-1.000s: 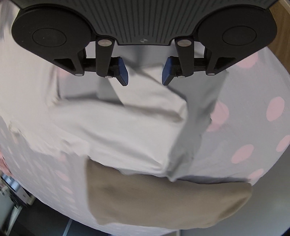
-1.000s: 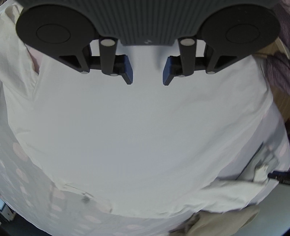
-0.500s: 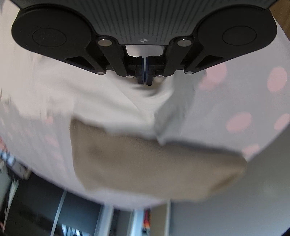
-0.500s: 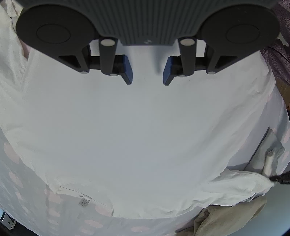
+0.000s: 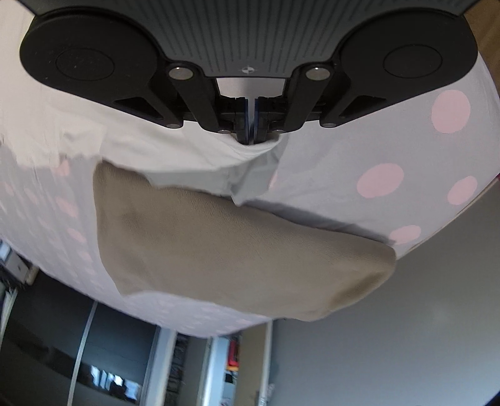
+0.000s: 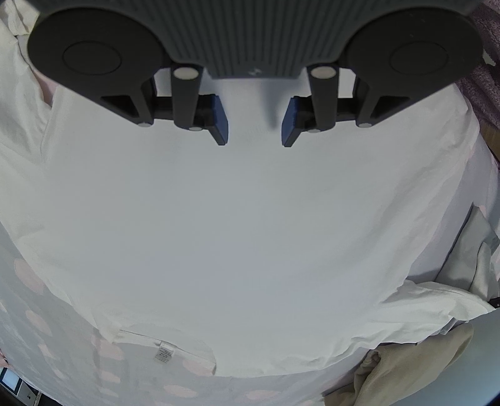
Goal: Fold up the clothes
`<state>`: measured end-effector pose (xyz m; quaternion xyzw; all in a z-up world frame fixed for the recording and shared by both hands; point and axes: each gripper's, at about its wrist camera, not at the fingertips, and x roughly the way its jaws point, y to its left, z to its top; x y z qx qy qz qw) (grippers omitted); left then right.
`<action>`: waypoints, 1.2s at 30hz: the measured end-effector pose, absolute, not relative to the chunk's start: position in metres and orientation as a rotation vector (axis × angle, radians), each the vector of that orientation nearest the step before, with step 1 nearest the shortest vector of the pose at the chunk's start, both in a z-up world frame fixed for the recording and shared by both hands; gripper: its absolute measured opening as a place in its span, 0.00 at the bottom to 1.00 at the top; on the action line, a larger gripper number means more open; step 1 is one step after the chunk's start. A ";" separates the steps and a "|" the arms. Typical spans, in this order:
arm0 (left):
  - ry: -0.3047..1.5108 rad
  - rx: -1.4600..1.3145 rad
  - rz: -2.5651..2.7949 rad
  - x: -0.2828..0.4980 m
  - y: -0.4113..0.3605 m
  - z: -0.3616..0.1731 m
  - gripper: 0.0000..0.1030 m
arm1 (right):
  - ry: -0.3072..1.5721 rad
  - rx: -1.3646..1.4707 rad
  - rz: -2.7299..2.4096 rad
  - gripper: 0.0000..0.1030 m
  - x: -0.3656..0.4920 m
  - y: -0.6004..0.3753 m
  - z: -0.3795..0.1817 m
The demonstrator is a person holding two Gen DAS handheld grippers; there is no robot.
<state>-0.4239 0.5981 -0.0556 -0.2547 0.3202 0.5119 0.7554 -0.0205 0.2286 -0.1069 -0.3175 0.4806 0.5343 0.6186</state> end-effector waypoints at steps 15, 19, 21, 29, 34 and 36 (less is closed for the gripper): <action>0.795 -0.383 1.131 -0.407 0.599 -0.079 0.03 | 1.105 -0.743 1.247 0.42 -0.029 0.232 -0.110; 0.630 -0.449 1.198 -0.424 0.601 -0.058 0.00 | 1.110 -0.756 1.232 0.42 -0.029 0.234 -0.114; 0.542 -0.470 1.254 -0.439 0.605 -0.043 0.00 | 1.112 -0.764 1.225 0.42 -0.029 0.235 -0.115; 0.529 -0.470 1.304 -0.437 0.621 -0.033 0.00 | 1.107 -0.754 1.196 0.42 -0.022 0.225 -0.112; 0.624 -0.480 1.298 -0.419 0.619 -0.036 0.14 | 1.106 -0.712 1.146 0.42 -0.005 0.205 -0.107; 0.619 -0.461 1.286 -0.411 0.611 -0.029 0.37 | 1.100 -0.694 1.111 0.42 0.006 0.193 -0.104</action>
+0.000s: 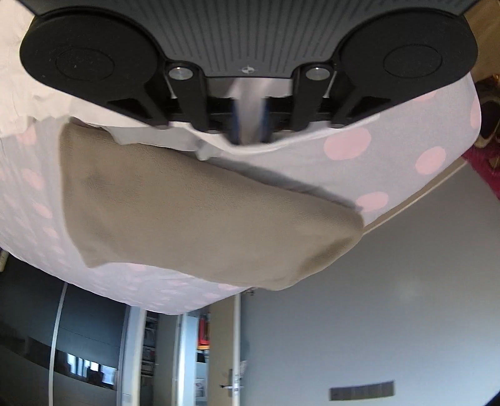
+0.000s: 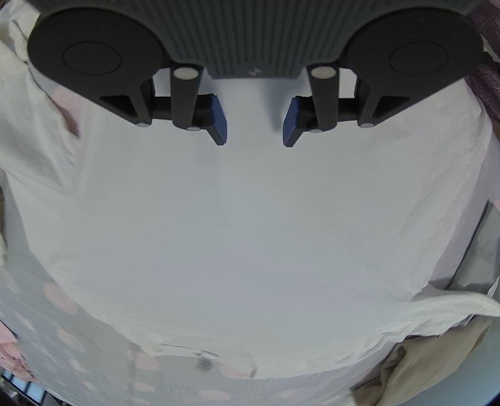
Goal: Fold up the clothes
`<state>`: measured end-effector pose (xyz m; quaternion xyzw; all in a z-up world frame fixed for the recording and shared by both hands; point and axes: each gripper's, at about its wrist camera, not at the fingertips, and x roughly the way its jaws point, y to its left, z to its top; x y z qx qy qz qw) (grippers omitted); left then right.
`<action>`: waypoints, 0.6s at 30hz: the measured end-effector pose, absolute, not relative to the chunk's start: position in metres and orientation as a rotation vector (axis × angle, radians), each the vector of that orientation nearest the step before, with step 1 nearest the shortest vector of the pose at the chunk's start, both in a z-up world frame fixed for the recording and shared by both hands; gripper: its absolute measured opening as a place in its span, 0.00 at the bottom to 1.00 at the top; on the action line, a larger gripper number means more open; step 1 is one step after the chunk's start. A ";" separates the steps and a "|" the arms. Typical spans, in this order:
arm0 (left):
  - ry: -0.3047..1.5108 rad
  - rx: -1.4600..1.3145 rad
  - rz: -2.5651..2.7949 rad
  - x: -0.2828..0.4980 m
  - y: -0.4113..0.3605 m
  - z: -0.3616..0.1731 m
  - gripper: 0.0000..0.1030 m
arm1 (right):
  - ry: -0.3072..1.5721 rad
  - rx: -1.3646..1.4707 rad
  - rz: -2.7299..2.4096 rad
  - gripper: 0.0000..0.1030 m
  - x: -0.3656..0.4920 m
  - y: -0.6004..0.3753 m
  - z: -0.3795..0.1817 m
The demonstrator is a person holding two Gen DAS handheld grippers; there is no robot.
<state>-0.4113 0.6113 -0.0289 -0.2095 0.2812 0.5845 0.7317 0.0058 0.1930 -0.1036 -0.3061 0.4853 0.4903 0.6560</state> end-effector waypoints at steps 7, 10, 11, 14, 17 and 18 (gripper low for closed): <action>0.587 -0.440 1.228 -0.382 0.578 -0.005 0.55 | 1.086 -0.553 0.911 0.42 0.082 0.135 -0.080; 0.586 -0.458 1.169 -0.362 0.567 0.000 0.55 | 1.077 -0.491 0.811 0.42 0.117 0.104 -0.068; 0.588 -0.464 1.149 -0.354 0.563 0.001 0.55 | 1.070 -0.481 0.780 0.42 0.127 0.093 -0.064; 0.589 -0.484 1.061 -0.326 0.547 0.003 0.55 | 1.058 -0.440 0.697 0.42 0.153 0.059 -0.055; 0.620 -0.458 0.973 -0.292 0.526 0.002 0.55 | 1.058 -0.404 0.629 0.42 0.171 0.025 -0.052; 0.636 -0.439 0.943 -0.280 0.518 0.001 0.55 | 1.059 -0.394 0.607 0.42 0.177 0.013 -0.051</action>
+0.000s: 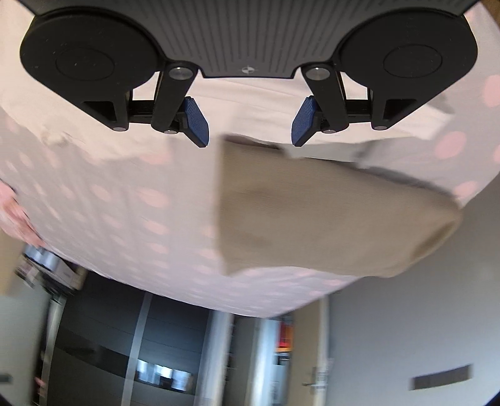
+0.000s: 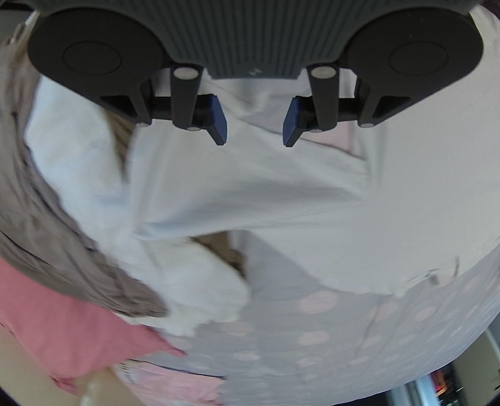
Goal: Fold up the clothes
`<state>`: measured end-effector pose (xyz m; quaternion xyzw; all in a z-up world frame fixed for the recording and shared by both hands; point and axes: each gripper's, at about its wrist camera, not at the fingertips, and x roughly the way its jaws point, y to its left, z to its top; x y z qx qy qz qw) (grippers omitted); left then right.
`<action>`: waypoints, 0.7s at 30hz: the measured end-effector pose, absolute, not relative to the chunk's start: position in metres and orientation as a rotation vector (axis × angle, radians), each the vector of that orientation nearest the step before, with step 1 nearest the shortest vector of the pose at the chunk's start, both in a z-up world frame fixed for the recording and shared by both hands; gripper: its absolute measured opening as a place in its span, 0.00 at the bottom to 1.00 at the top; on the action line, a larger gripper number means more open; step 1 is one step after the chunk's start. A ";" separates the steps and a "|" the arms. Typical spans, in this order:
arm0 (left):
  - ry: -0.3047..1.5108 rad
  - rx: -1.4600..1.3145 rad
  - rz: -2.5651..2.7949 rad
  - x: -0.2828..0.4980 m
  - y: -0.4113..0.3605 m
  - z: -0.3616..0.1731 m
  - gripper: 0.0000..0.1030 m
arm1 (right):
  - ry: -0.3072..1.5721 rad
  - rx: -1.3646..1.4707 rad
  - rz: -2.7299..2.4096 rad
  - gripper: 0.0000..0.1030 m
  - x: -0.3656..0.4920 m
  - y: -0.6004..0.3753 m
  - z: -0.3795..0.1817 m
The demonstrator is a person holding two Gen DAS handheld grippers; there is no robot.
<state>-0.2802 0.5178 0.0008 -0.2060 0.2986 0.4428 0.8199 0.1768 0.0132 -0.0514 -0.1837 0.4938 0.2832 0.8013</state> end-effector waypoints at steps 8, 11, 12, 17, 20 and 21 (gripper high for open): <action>0.742 -0.364 0.745 -0.213 0.459 -0.020 0.55 | 1.082 -0.324 0.504 0.39 0.200 -0.041 -0.067; 0.774 -0.348 0.705 -0.199 0.443 -0.031 0.55 | 1.097 -0.301 0.509 0.34 0.204 -0.048 -0.073; 0.783 -0.345 0.697 -0.195 0.440 -0.034 0.55 | 1.098 -0.298 0.513 0.30 0.205 -0.049 -0.073; 0.826 -0.349 0.652 -0.186 0.420 -0.049 0.55 | 1.078 -0.284 0.522 0.15 0.212 -0.048 -0.076; 0.850 -0.320 0.635 -0.181 0.413 -0.055 0.55 | 1.073 -0.250 0.525 0.02 0.215 -0.048 -0.076; 0.855 -0.312 0.634 -0.180 0.411 -0.057 0.55 | 1.063 -0.241 0.521 0.02 0.215 -0.047 -0.073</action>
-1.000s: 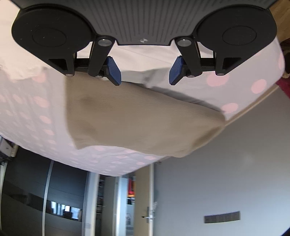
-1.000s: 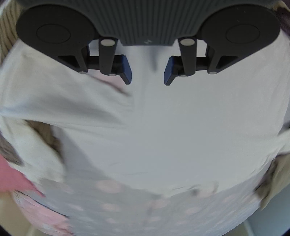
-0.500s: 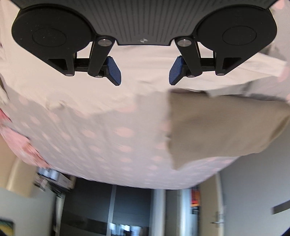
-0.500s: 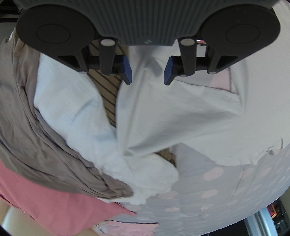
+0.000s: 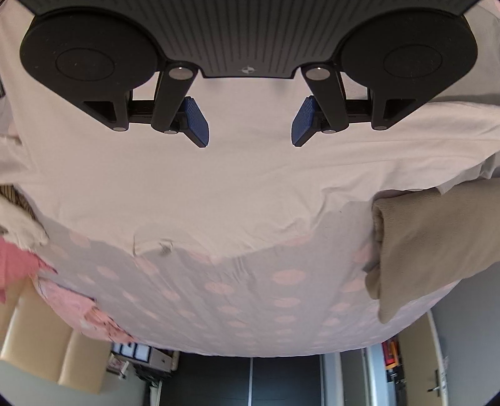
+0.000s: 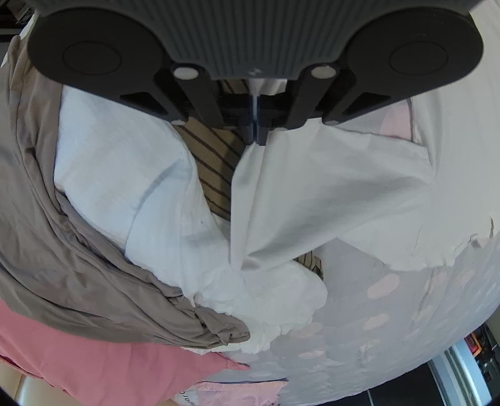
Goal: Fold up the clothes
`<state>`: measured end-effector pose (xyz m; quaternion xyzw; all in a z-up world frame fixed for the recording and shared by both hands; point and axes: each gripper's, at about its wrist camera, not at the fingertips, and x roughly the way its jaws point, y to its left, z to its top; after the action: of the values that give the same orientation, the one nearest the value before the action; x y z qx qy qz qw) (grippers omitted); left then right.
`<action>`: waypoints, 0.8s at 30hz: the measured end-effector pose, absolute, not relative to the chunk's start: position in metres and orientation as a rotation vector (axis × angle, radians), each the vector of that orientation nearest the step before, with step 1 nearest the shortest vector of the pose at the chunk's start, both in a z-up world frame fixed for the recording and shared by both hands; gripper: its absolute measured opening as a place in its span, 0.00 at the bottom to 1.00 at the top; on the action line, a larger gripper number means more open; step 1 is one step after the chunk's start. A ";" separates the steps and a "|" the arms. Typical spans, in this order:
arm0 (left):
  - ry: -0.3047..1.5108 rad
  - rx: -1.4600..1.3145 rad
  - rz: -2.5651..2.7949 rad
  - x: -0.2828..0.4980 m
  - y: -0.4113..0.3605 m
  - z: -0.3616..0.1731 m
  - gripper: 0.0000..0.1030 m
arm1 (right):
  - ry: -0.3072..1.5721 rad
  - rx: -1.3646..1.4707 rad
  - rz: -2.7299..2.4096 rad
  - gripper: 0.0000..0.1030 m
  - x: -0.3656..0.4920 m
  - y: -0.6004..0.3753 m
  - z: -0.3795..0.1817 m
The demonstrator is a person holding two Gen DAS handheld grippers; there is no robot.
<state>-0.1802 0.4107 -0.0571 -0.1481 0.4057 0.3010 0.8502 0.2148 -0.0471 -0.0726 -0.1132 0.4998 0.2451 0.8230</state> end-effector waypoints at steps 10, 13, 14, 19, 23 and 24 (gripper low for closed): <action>0.852 -0.333 0.584 -0.174 0.404 -0.057 0.55 | 0.909 -0.151 0.724 0.01 0.180 0.001 0.004; 0.845 -0.339 0.563 -0.173 0.402 -0.054 0.55 | 0.893 -0.158 0.821 0.01 0.163 0.035 0.017; 0.842 -0.341 0.558 -0.174 0.401 -0.054 0.55 | 0.889 -0.164 0.856 0.01 0.157 0.048 0.021; 0.838 -0.358 0.530 -0.174 0.400 -0.053 0.55 | 0.901 -0.236 1.031 0.01 0.118 0.114 0.023; 0.832 -0.376 0.506 -0.172 0.400 -0.051 0.55 | 0.928 -0.328 1.148 0.01 0.087 0.167 0.012; 0.829 -0.382 0.500 -0.172 0.400 -0.051 0.55 | 0.934 -0.347 1.177 0.01 0.080 0.178 0.009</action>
<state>-0.1717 0.3998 -0.0507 -0.1823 0.3961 0.2387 0.8677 0.0801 0.1785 0.0087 -0.1570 0.4223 0.5318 0.7171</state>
